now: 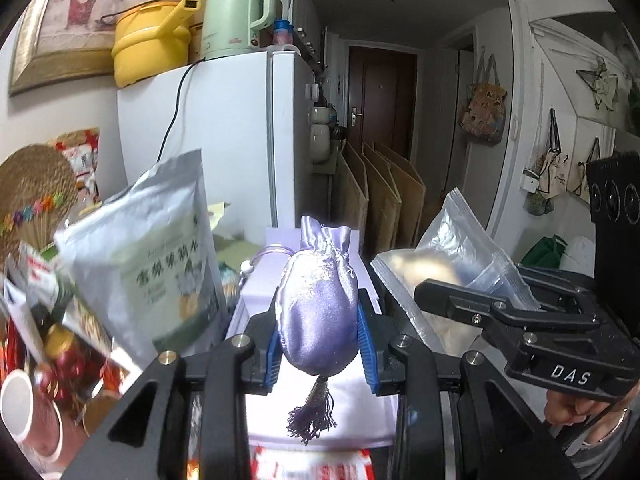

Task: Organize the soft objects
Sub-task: 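Carry pouch and zip bag over the white box while right gripper opens to drop bag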

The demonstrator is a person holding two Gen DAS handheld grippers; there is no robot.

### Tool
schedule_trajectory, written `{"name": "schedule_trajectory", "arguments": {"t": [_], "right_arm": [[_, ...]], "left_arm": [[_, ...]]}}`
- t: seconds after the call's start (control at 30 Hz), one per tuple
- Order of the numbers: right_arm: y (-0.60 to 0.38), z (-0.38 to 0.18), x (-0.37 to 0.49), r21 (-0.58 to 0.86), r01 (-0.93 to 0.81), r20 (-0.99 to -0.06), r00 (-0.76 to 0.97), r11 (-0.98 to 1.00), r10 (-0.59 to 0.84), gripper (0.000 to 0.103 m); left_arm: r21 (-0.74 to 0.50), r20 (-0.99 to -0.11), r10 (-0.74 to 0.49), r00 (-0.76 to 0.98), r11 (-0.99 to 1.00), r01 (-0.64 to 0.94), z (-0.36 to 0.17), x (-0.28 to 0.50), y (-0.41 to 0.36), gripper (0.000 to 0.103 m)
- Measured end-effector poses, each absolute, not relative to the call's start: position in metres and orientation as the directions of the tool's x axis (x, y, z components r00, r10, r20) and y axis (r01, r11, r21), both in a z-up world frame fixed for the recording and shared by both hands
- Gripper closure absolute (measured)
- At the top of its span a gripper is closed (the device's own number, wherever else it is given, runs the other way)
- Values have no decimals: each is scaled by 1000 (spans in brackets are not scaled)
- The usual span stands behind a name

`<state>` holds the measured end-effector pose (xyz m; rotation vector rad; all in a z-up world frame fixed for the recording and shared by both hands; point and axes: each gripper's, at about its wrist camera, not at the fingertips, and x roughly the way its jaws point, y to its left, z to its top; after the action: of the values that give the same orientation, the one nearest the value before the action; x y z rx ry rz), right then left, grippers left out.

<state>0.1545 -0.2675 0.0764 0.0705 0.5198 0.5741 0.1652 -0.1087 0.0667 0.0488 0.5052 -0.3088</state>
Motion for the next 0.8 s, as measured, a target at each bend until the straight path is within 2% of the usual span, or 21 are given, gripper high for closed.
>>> {"name": "schedule_trajectory", "arguments": {"t": [0.23,0.4,0.8], "right_arm": [[-272,82,201,183,-478,-448,738,859,505,75],[-273,84,231,162,-460,-457,749,873,480,75],[-261,40,284,137,-446,-573,692,884,438,75]], "left_arm": [[32,-470,-250,847,954,299,70,213,-118,71],[52,-491,-233,839,954,296,63,249,-123,71],[27,-636,-195,747,961,274,1,310,-127,71]]}}
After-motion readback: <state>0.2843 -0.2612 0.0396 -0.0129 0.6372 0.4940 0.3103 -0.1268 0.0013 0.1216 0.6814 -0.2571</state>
